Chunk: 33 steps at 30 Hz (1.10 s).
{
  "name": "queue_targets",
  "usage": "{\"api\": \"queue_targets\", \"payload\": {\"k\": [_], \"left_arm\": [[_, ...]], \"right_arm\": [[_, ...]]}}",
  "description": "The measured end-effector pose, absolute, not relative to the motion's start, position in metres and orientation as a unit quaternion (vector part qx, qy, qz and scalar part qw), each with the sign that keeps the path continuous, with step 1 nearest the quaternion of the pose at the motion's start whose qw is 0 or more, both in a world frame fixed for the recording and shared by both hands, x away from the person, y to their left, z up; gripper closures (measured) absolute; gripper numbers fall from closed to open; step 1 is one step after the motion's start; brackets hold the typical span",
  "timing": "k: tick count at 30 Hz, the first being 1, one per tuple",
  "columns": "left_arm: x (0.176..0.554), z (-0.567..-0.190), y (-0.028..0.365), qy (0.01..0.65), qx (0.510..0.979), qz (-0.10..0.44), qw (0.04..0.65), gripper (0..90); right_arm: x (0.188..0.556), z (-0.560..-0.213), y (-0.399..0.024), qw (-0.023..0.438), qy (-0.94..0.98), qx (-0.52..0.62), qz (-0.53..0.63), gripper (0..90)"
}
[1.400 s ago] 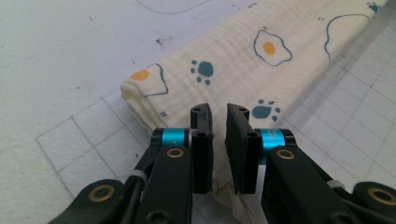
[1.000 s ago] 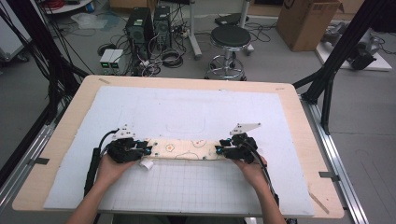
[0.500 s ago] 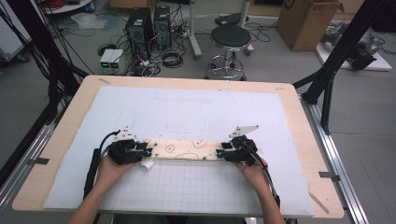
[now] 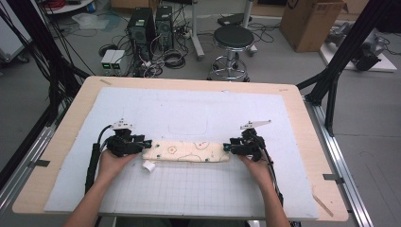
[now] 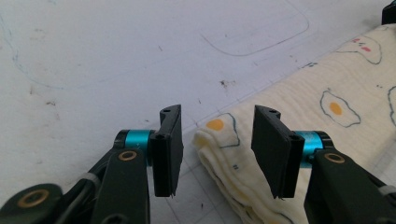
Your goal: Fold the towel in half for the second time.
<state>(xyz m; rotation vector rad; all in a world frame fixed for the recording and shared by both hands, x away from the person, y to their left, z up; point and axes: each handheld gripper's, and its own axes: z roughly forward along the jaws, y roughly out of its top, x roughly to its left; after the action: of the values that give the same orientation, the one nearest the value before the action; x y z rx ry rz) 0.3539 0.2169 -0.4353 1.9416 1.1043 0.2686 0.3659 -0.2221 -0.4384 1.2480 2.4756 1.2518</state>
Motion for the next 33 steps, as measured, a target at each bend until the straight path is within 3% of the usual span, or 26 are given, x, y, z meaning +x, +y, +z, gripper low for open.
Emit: {"api": "queue_targets", "payload": {"k": [3, 8, 12, 26, 33], "left_arm": [[0.356, -0.439, 0.216, 0.449, 0.779, 0.093, 0.428, 56.2], [0.356, -0.441, 0.212, 0.439, 0.786, 0.093, 0.426, 76.1], [0.359, -0.438, 0.215, 0.442, 0.776, 0.104, 0.437, 82.3], [0.391, -0.428, 0.212, 0.458, 0.761, 0.138, 0.438, 80.8], [0.388, -0.427, 0.217, 0.451, 0.768, 0.131, 0.435, 64.7]], "right_arm": [[0.368, -0.443, -0.220, 0.033, 0.815, 0.409, 0.409, 60.7], [0.368, -0.443, -0.218, 0.018, 0.816, 0.404, 0.413, 79.5], [0.369, -0.438, -0.218, 0.027, 0.814, 0.405, 0.416, 81.7], [0.394, -0.433, -0.212, 0.064, 0.798, 0.430, 0.418, 80.0], [0.395, -0.435, -0.220, 0.061, 0.786, 0.445, 0.425, 61.6]]}}
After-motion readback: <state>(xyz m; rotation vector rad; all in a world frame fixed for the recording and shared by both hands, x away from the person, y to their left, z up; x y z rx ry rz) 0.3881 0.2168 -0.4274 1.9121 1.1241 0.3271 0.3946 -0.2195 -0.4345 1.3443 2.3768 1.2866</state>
